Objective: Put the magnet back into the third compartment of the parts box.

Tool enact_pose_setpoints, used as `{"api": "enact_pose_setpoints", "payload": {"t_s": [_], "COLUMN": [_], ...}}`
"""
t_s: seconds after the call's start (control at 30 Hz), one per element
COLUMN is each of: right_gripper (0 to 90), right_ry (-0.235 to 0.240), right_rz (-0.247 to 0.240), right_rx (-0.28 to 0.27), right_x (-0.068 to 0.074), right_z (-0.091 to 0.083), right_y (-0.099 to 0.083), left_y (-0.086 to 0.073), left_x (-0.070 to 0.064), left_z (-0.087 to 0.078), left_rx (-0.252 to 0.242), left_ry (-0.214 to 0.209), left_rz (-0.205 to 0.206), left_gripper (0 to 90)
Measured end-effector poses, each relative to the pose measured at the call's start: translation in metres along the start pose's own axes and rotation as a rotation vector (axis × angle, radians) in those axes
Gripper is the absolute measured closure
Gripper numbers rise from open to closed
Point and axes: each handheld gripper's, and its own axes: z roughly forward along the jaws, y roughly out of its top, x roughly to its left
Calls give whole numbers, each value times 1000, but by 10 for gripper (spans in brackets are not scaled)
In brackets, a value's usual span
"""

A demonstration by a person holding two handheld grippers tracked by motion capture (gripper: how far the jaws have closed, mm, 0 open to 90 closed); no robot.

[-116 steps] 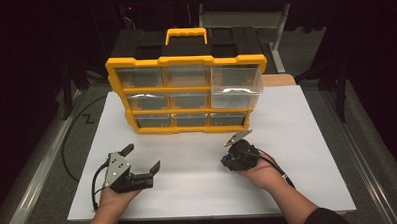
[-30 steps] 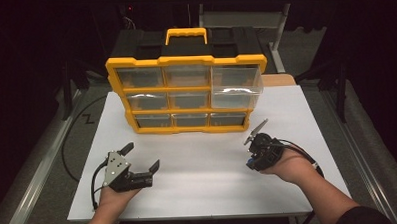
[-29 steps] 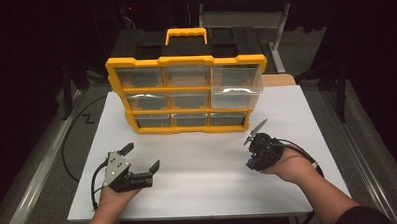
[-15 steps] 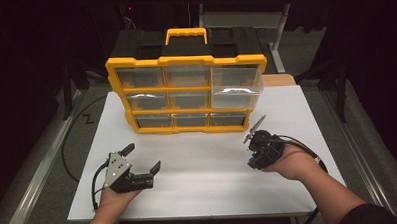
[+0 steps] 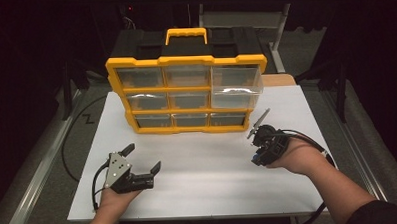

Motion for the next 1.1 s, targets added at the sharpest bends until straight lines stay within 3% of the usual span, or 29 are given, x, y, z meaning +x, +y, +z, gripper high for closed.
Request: {"api": "enact_pose_setpoints", "payload": {"t_s": [0.13,0.83,1.1], "right_gripper": [648,648,648], "right_ry": [14,-19,-6], "right_rz": [-3,-57,-60], "right_rx": [2,40,53], "right_x": [0,0,1], "right_z": [-6,-28,-36], "right_y": [2,14,19], "left_y": [0,0,0], "left_x": [0,-1,-1], "left_z": [0,0,-2], "left_rx": [-1,-1,-8], "left_ry": [-1,-7,-5], "left_rz": [0,2,6], "left_gripper": [3,3,3]}}
